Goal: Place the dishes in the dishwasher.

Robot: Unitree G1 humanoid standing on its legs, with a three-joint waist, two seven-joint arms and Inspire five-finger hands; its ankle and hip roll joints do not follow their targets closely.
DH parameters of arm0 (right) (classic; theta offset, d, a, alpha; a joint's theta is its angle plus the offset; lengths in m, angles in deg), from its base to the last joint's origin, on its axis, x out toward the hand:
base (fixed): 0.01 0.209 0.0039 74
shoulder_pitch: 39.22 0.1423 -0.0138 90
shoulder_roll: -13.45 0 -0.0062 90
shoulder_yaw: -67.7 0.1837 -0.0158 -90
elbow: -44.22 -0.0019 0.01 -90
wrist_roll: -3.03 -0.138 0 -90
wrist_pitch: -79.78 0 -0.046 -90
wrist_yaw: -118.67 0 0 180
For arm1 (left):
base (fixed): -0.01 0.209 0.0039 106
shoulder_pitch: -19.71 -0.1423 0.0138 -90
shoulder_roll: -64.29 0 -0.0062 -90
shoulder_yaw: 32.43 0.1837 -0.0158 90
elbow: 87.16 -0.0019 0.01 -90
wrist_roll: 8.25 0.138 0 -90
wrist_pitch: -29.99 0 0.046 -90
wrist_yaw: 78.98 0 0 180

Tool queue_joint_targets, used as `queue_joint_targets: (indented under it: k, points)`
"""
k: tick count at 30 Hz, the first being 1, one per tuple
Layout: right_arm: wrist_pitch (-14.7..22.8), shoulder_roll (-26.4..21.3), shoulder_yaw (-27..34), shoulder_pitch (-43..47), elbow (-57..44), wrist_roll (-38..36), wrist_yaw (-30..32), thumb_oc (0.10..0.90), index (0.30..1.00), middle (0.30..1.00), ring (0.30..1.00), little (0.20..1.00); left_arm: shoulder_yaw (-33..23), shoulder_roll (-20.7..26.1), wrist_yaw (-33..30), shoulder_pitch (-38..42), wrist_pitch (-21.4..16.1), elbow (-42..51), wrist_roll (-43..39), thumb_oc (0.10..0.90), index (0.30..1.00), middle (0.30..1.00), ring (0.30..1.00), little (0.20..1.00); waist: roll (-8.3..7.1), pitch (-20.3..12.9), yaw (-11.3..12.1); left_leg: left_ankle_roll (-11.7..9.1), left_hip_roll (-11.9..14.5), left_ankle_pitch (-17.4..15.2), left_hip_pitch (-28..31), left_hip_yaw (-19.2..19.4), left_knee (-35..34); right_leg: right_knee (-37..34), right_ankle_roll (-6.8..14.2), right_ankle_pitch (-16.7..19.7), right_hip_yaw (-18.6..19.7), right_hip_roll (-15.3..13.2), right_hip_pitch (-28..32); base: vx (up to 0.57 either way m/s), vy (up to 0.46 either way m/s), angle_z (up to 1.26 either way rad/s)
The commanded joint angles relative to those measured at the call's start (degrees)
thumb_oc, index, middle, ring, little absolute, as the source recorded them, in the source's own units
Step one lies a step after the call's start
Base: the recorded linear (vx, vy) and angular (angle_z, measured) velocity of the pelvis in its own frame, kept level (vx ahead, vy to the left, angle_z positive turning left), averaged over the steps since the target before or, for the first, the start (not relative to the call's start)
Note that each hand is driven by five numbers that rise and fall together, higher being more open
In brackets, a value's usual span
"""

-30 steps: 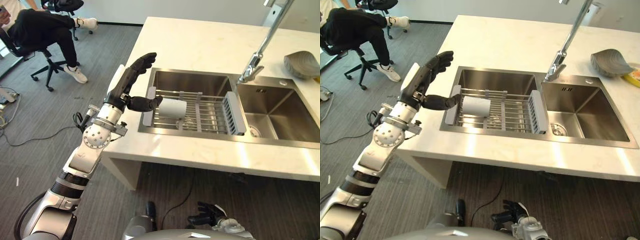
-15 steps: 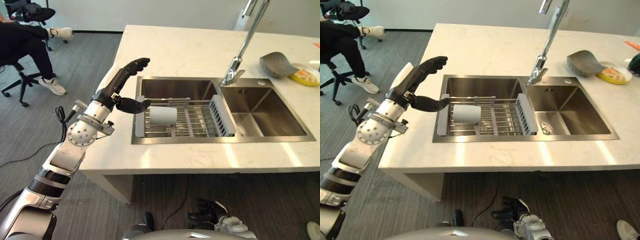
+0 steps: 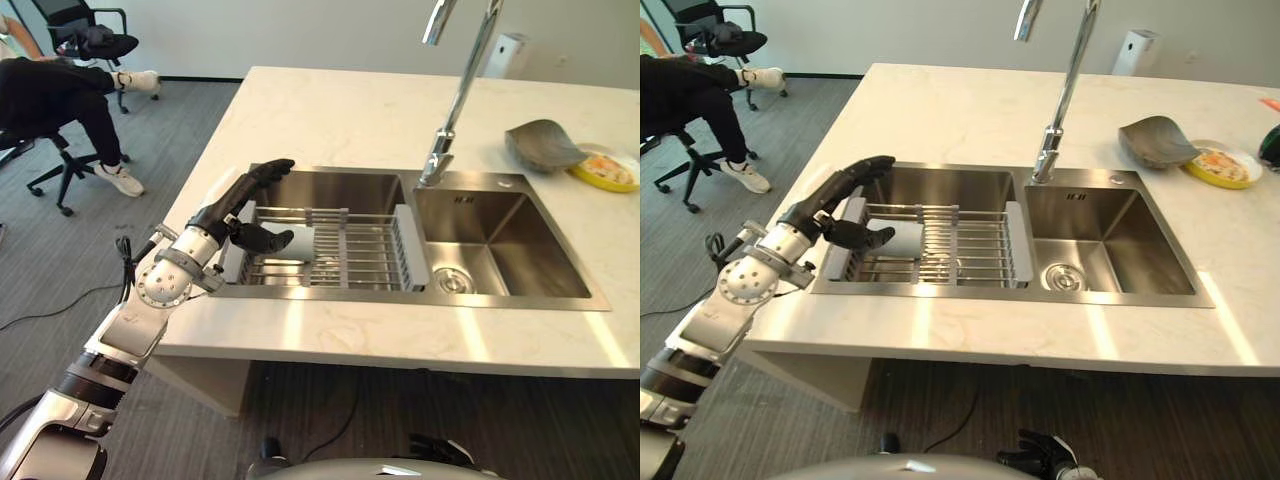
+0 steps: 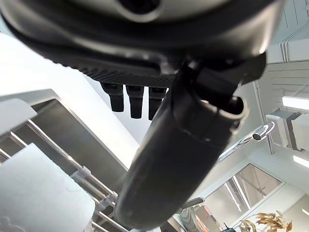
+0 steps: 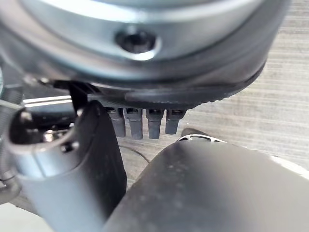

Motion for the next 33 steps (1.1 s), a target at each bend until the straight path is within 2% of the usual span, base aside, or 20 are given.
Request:
queue_joint_targets:
  k: [1,4,8,10,11,12,16,33]
  points:
    - [-0.75,-0.41,-1.13,-5.22,1.56,1.23,-0.78,0.800,0.900,0.900,0.900,0.900,-0.56,3.74,-1.16,13.04,-2.72,-1.94,1.14,0.800,0.900,0.900,0.900,0.900,0.57,0.44,0.65,-0.88,-0.11,-1.94,-2.24,-0.76,0.46,0.81,3.43,0.06,-4.11,-4.34,-3.73,0.00,-0.103,-0.04]
    - [-0.71,-0.75,-0.19,-5.64,3.12,0.64,-0.68,0.800,0.900,0.900,0.900,0.900,0.46,4.73,-1.07,14.74,-1.89,-3.44,3.50,0.800,0.900,0.900,0.900,0.900,0.95,0.52,0.57,-1.44,0.72,-1.11,-2.57,-0.99,0.23,0.81,3.18,-0.41,-4.70,-3.85,-3.76,0.00,-0.076,0.01]
    - [-0.61,-1.93,1.85,-6.60,6.21,-0.58,-0.93,0.800,0.900,0.900,0.900,0.900,4.24,7.95,-0.39,19.65,-1.13,-7.38,12.36,0.800,0.900,0.900,0.900,0.900,1.87,0.77,-0.09,-1.95,1.54,-0.73,-2.72,-1.41,0.23,0.81,2.74,-1.08,-4.92,-2.99,-3.94,0.01,-0.043,0.08]
    - [-0.51,-2.07,2.09,-6.56,6.52,-0.83,-1.04,0.800,0.900,0.900,0.900,0.900,5.23,8.40,-0.53,20.71,-1.25,-8.40,13.84,0.800,0.900,0.900,0.900,0.900,2.03,0.88,-0.13,-2.00,1.60,-0.70,-2.67,-1.35,0.23,0.81,2.67,-1.14,-4.84,-2.89,-3.85,0.01,-0.016,0.04]
    - [0.21,-2.79,2.01,-5.18,6.84,-0.54,0.22,0.800,0.900,0.900,0.900,0.900,6.12,7.55,-0.65,21.21,-1.77,-9.20,15.45,0.800,0.900,0.900,0.900,0.900,2.15,0.74,-0.32,-2.06,1.68,-0.76,-2.56,-1.31,0.23,0.81,2.62,-1.23,-4.79,-2.85,-3.87,0.04,-0.008,0.01]
    - [1.69,-1.47,1.64,-5.31,6.63,-1.57,0.81,0.800,0.900,0.900,0.900,0.900,6.68,6.65,-1.59,21.19,-1.78,-9.17,17.78,0.800,0.900,0.900,0.900,0.900,2.44,0.68,-0.16,-1.95,1.66,-0.84,-2.45,-1.40,0.23,0.81,2.54,-1.34,-4.88,-2.83,-3.70,0.05,-0.004,0.01]
    - [0.28,1.34,0.62,-4.13,4.34,-4.29,0.74,0.800,0.900,0.900,0.900,0.900,10.63,4.44,-2.71,23.06,-0.89,-12.88,19.41,0.800,0.900,0.900,0.900,0.900,3.52,0.17,-0.36,-1.86,1.64,-1.18,-2.02,-0.85,0.23,0.81,2.59,-1.26,-4.75,-2.93,-3.60,0.03,0.023,0.01]
    - [0.54,0.31,2.18,-5.52,4.07,-6.37,1.55,0.800,0.900,0.900,0.900,0.900,22.11,0.48,-2.57,29.43,-0.75,-23.57,26.73,0.800,0.900,0.900,0.900,0.900,4.74,-0.56,-2.89,-1.09,0.17,-3.03,-1.02,0.30,0.23,0.81,3.38,-0.27,-3.22,-4.45,-4.24,0.01,0.018,-0.04]
